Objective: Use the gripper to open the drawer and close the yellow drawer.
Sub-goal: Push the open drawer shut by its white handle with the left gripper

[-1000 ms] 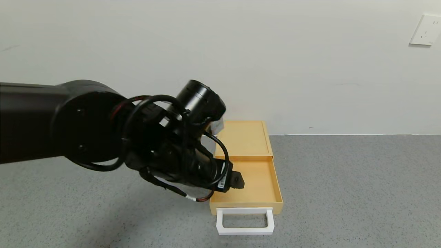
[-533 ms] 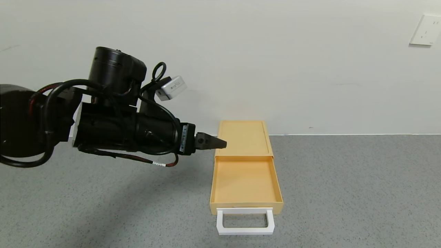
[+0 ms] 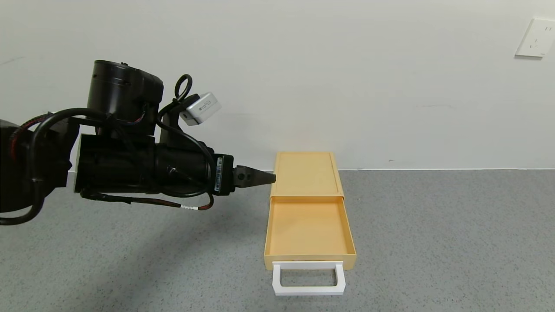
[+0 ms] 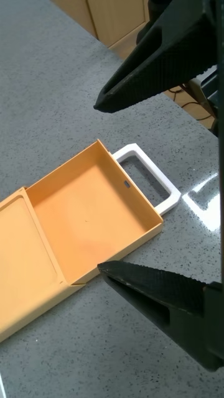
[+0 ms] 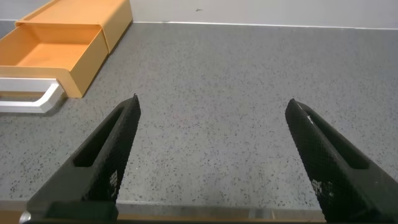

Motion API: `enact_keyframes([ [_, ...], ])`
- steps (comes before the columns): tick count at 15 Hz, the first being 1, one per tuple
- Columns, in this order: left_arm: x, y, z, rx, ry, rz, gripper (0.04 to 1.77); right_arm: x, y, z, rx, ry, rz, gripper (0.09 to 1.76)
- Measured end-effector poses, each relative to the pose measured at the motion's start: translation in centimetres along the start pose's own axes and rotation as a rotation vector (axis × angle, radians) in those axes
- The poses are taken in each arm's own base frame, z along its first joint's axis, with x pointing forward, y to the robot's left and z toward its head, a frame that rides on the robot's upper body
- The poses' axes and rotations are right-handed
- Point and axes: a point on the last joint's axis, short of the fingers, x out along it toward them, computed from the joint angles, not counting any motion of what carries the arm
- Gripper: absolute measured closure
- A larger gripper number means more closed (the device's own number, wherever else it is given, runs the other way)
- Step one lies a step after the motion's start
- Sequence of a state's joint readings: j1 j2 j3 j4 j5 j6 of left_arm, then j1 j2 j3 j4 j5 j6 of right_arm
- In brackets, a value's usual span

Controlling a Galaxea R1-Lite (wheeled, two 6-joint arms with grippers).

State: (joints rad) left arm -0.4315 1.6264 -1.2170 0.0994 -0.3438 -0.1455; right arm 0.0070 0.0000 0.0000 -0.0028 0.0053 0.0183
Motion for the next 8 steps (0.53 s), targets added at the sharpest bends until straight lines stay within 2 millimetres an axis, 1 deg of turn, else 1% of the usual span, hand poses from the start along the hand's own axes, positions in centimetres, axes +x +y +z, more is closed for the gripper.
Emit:
enact_keyframes([
  [5,-0.01,-0.05,-0.06,-0.002,0.002,0.002,0.09,0.00,0.00,0.00,0.000,0.000,0.001,0.14],
  [8,0.33,-0.41,-0.26,-0.002,0.014,0.047,0.09,0.00,0.00,0.00,0.000,0.000,0.000,0.14],
])
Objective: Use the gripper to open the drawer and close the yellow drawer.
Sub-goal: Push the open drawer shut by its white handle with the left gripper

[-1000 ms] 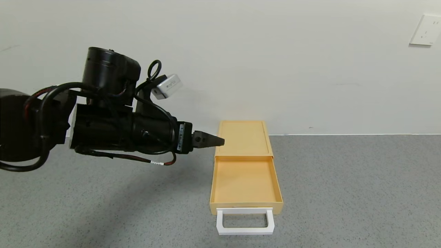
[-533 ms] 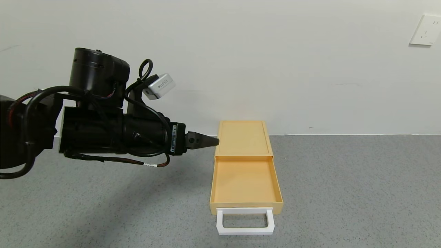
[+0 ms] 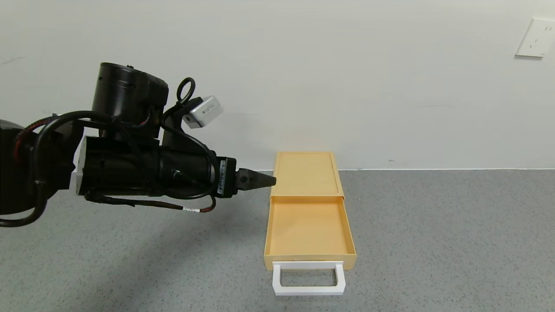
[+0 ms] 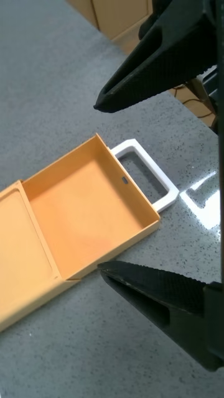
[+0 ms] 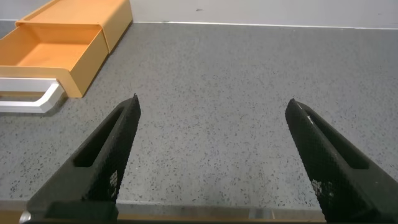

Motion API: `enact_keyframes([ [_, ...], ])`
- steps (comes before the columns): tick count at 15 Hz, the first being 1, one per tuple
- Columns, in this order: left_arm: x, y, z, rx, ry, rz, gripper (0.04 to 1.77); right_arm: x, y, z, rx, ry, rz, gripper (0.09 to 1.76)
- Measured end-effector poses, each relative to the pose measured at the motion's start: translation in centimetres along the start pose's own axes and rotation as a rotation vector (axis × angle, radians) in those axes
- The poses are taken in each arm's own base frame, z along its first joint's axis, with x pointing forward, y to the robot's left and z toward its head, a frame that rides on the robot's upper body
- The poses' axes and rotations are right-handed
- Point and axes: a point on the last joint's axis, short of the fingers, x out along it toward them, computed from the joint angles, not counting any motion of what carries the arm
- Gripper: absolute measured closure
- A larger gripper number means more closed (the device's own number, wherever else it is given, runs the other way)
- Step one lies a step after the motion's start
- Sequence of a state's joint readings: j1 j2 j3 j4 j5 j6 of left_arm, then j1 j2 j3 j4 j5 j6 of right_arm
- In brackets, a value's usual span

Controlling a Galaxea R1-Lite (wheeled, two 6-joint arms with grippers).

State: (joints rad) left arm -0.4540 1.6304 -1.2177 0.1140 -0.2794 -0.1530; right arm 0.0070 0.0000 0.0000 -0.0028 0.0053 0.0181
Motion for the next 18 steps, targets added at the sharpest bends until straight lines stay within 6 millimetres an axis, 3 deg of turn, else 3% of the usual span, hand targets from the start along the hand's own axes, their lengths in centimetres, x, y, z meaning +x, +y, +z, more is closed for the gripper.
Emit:
enact_keyframes([
  [6,2.5,-3.6,-2.1,0.151,0.140,0.035,0.09,0.0,0.0,0.0,0.000,0.000,0.000,0.14],
  [12,4.6,-3.9,-3.5,0.468,0.222,-0.147,0.09,0.0,0.0,0.0,0.000,0.000,0.000,0.14],
  [18,7.5,-6.3,-6.6,0.446,0.424,-0.139,0.09,0.0,0.0,0.0,0.000,-0.001,0.000,0.14],
])
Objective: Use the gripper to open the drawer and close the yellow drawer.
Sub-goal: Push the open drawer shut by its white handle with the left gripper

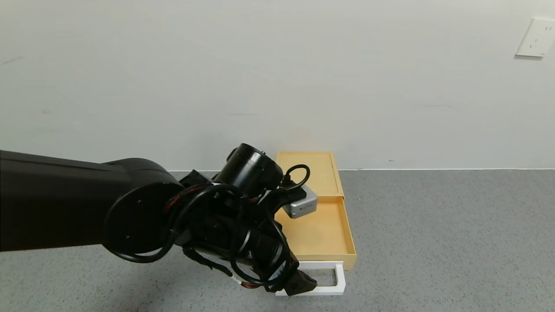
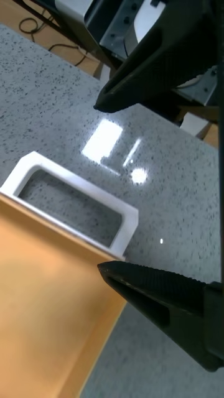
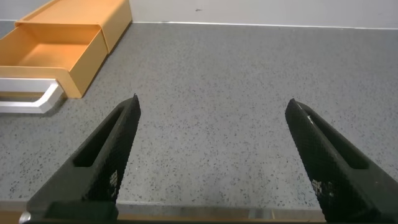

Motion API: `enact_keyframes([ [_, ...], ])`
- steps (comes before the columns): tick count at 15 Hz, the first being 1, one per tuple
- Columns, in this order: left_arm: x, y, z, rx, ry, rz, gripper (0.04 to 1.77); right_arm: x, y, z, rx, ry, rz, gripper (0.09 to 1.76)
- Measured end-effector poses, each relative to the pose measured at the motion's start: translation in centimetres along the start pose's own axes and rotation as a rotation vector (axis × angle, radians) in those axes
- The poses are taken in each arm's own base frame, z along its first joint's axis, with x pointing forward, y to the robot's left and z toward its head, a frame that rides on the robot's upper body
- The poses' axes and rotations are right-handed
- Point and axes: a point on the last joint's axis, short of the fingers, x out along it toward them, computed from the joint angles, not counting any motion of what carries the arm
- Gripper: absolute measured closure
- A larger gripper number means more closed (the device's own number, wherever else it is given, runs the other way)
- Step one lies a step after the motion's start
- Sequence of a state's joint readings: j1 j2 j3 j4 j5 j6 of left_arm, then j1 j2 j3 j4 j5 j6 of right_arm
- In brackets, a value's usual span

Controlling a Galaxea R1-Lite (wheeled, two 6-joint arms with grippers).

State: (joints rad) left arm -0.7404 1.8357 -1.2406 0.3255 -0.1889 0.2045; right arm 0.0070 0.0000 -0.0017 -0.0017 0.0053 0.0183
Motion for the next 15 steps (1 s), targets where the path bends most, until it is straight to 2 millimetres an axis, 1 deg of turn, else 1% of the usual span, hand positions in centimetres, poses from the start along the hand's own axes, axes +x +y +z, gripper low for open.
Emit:
enact_keyframes([
  [4,2.5,-2.3,0.3,-0.059,0.064,0.026,0.09,0.0,0.0,0.0,0.000,0.000,0.000,0.14],
  [6,3.4,-3.3,0.2,-0.068,0.114,0.022,0.09,0.0,0.0,0.0,0.000,0.000,0.000,0.14],
  [8,4.0,-3.8,0.0,-0.068,0.173,0.039,0.09,0.0,0.0,0.0,0.000,0.000,0.000,0.14],
  [13,5.7,-4.7,-0.4,-0.041,0.235,0.110,0.09,0.0,0.0,0.0,0.000,0.001,0.000,0.14],
  [15,6.3,-4.8,-0.4,-0.032,0.250,0.153,0.09,0.0,0.0,0.0,0.000,0.001,0.000,0.14],
])
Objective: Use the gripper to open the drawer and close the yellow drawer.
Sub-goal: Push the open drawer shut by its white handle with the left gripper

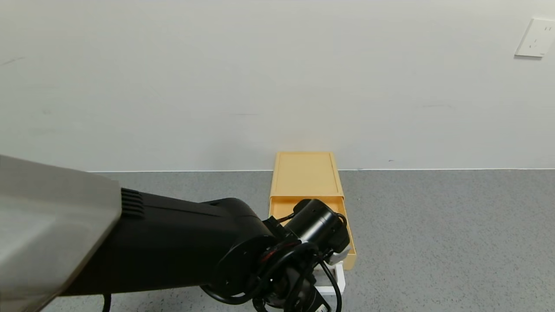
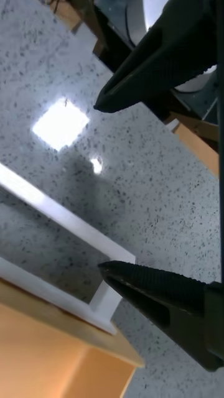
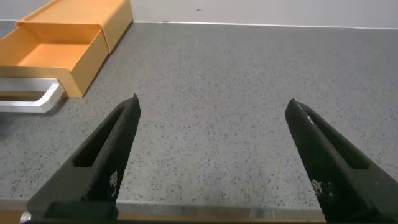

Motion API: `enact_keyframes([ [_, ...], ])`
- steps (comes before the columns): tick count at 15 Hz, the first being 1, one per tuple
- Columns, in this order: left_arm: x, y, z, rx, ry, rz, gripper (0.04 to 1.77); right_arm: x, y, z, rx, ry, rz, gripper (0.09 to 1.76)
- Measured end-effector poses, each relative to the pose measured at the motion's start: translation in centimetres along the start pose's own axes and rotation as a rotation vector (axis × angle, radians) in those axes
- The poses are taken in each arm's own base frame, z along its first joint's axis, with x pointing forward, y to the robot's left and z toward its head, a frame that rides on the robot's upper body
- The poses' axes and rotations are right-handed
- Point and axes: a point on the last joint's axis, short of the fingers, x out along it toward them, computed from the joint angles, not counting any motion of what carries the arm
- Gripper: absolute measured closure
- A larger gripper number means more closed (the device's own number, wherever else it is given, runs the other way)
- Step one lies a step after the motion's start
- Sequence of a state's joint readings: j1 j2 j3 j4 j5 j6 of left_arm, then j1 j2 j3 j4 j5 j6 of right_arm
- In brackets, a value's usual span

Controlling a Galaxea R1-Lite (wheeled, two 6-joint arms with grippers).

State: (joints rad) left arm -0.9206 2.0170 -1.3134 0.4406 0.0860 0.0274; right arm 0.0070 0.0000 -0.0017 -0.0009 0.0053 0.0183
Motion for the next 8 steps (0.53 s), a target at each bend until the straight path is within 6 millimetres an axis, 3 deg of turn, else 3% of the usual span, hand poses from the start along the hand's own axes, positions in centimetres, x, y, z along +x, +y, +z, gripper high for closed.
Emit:
enact_keyframes([
  [8,1.9,-1.0,0.3,-0.111,0.035,0.024,0.09,0.0,0.0,0.0,0.000,0.000,0.000,0.14],
])
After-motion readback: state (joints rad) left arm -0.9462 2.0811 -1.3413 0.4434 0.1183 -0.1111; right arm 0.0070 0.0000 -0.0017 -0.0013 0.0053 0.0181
